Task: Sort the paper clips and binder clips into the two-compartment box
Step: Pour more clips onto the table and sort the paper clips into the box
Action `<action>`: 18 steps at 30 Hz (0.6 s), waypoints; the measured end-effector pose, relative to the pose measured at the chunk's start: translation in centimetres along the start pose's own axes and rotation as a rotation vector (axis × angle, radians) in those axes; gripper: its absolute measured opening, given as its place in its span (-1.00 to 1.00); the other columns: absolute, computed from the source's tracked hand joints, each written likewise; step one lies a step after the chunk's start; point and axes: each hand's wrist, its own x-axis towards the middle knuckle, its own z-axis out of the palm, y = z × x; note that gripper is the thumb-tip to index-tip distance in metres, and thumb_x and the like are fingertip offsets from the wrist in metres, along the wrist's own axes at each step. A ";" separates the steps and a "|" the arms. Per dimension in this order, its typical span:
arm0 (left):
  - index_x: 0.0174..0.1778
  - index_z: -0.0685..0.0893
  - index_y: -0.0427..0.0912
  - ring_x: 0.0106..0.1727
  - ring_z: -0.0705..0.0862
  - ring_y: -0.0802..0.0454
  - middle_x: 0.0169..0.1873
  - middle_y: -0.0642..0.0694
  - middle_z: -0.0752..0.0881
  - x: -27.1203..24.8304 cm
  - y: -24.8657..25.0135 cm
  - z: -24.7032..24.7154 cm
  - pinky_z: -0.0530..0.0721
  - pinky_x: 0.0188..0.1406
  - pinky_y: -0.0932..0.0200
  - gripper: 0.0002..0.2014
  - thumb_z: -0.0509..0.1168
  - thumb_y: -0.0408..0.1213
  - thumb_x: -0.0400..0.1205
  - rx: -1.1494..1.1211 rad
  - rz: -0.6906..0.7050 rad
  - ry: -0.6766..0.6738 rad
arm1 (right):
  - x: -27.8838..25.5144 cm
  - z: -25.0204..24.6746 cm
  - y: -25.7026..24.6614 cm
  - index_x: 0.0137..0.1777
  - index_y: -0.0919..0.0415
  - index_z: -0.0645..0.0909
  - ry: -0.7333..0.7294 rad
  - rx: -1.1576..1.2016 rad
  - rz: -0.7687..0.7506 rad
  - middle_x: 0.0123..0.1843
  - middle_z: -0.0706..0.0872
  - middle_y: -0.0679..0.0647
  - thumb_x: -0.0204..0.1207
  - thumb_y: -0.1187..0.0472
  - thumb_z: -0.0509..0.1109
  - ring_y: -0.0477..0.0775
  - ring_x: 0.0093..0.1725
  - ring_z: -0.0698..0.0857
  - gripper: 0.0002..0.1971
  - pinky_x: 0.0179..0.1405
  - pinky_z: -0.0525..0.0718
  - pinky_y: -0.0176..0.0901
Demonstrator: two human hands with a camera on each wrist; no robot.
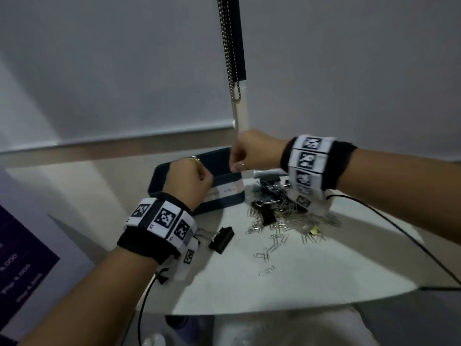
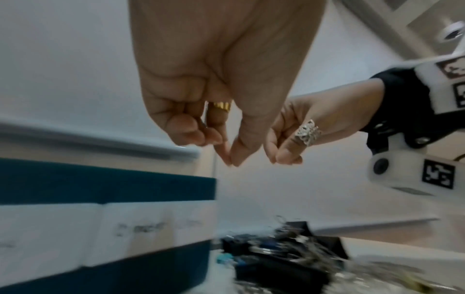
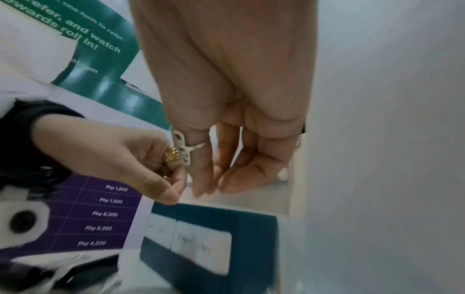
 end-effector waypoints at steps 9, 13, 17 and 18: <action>0.29 0.62 -0.14 0.16 0.63 0.02 0.16 -0.07 0.68 -2.0 7.6 4.9 0.52 0.08 0.26 -0.55 0.40 -0.04 0.52 0.020 0.197 -0.622 | -11.3 0.8 5.9 -0.07 0.10 0.81 -0.375 -0.162 0.199 -0.11 0.81 -0.10 0.41 0.50 0.27 -0.31 -0.27 0.60 -0.64 -0.22 0.55 -0.44; 0.20 0.70 -0.23 0.03 0.62 -0.02 0.13 -0.19 0.71 -2.0 8.4 6.2 0.60 0.12 0.16 -0.56 0.38 0.00 0.53 0.215 0.245 -0.662 | -11.5 1.0 6.6 0.10 0.13 0.77 -0.337 -0.205 0.190 0.12 0.79 -0.02 0.46 0.50 0.26 -0.12 -0.01 0.66 -0.62 -0.27 0.45 -0.53; 0.19 0.71 -0.18 0.20 0.64 -0.05 0.14 -0.14 0.71 -1.8 8.1 6.4 0.60 0.29 0.14 -0.67 0.38 -0.14 0.55 0.230 0.268 -0.654 | -11.5 1.6 6.8 0.26 0.13 0.69 -0.420 -0.161 0.163 0.20 0.76 -0.02 0.50 0.47 0.28 -0.21 0.00 0.57 -0.60 -0.28 0.40 -0.63; 0.18 0.72 -0.18 0.20 0.65 -0.04 0.14 -0.13 0.71 -1.8 8.0 6.4 0.60 0.28 0.15 -0.70 0.38 -0.18 0.55 0.209 0.266 -0.648 | -11.5 1.9 6.9 0.27 0.13 0.68 -0.447 -0.166 0.163 0.22 0.75 -0.01 0.48 0.47 0.30 -0.16 0.06 0.61 -0.59 -0.15 0.44 -0.53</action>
